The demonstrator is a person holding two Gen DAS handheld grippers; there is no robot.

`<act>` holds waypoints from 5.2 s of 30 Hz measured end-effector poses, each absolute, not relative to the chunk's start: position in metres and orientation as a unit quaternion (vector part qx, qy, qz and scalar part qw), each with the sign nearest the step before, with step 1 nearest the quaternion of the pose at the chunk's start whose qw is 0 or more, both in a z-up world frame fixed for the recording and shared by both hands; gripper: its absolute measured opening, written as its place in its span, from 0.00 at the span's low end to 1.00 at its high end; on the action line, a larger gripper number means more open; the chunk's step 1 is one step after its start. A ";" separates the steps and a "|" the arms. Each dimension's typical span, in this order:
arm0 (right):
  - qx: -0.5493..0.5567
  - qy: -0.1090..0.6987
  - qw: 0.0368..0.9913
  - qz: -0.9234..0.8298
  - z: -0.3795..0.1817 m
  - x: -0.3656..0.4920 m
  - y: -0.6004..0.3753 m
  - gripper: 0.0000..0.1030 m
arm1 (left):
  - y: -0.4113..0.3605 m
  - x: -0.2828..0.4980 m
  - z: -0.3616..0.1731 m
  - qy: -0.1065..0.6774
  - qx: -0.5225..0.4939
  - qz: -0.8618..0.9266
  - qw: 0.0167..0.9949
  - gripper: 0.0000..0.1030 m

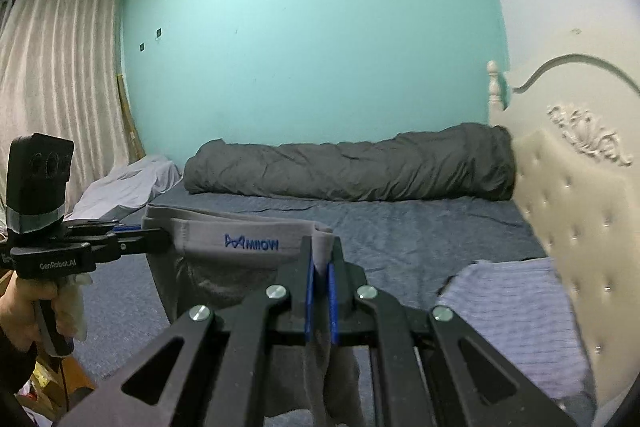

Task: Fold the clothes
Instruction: 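Lift the grey briefs by the waistband with both grippers toward the clothes stack, then lower the briefs onto the folded clothes stack with both grippers, then open both grippers and release the briefs on the stack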

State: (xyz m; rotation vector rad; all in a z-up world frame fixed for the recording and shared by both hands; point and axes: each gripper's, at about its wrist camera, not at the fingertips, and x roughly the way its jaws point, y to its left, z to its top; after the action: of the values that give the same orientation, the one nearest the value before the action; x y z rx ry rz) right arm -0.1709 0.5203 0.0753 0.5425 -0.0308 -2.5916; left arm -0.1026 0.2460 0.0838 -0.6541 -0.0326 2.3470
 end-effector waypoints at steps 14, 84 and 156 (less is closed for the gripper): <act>0.181 -0.008 0.183 -0.966 0.109 -0.129 0.620 0.05 | 0.350 -0.079 0.126 0.018 -0.235 0.885 0.401 0.08; 0.341 -0.041 0.091 -0.935 -0.029 -0.361 0.773 0.12 | 0.502 -0.347 -0.049 -0.011 -0.405 0.848 0.343 0.36; 0.319 -0.093 0.022 -0.943 0.039 -0.127 0.696 0.26 | 0.396 -0.106 0.057 0.033 -0.333 0.880 0.337 0.58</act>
State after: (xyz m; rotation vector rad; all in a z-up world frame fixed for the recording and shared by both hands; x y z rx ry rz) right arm -0.1274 0.6963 0.0386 0.9890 -0.2884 -2.9207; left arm -0.1057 0.3962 0.0572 -0.8672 0.0851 2.2936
